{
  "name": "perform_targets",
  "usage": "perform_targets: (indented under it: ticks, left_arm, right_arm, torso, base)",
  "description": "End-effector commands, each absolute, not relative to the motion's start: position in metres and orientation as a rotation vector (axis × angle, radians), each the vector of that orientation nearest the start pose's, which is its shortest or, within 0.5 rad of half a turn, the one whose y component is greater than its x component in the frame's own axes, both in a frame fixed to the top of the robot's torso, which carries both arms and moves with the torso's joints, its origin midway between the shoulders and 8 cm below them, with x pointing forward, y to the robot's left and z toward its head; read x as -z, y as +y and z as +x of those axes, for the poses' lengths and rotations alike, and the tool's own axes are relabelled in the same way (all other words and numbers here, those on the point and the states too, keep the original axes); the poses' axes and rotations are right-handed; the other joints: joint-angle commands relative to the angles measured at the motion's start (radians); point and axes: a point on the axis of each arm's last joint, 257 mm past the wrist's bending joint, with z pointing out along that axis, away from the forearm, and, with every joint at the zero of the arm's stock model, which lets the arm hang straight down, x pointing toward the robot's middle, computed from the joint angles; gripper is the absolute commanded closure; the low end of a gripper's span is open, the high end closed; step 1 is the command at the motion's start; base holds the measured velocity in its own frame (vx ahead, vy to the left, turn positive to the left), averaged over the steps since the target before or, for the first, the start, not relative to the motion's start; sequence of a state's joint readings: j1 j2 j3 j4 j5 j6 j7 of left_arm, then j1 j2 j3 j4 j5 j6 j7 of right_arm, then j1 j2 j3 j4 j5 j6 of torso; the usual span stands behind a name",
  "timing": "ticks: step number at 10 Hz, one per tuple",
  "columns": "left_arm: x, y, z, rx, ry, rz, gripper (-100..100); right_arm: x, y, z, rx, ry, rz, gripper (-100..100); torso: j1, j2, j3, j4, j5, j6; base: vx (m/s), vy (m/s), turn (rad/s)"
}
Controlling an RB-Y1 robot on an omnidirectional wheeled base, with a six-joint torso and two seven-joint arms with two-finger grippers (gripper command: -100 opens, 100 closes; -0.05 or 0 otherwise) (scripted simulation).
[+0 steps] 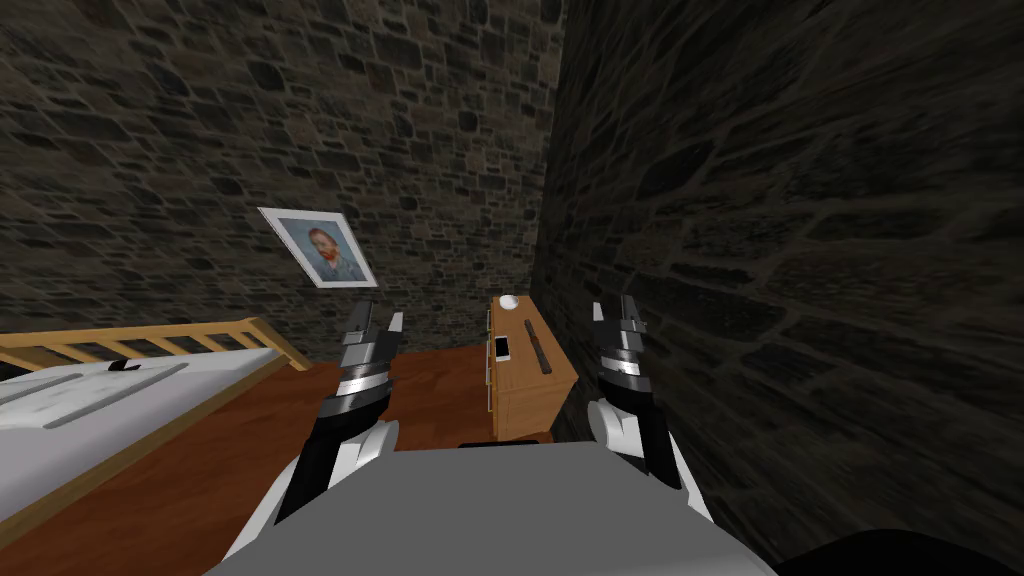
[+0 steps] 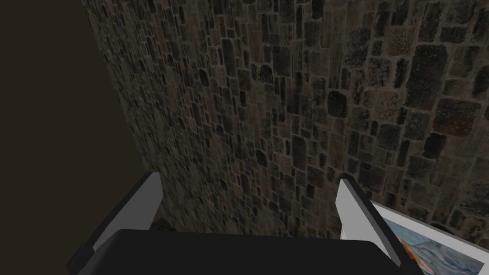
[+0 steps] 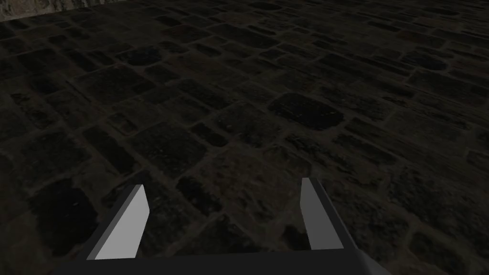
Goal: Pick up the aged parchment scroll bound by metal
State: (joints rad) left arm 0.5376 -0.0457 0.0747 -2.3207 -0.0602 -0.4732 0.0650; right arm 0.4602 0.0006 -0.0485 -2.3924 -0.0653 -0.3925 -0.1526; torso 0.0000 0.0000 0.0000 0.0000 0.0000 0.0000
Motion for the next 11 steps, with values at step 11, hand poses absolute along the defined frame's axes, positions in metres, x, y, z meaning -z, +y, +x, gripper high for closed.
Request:
perform_targets:
  ticks: [11]
  left_arm:
    - [-0.026, 0.305, 0.333, 1.227, 0.604, -0.684, 0]
  right_arm:
    - [0.026, -0.217, 0.351, -1.501, 0.944, 0.671, -100]
  torso:
    - [0.001, 0.009, 0.006, 0.002, 0.000, 0.000]
  base:
    - [-0.112, 0.009, 0.156]
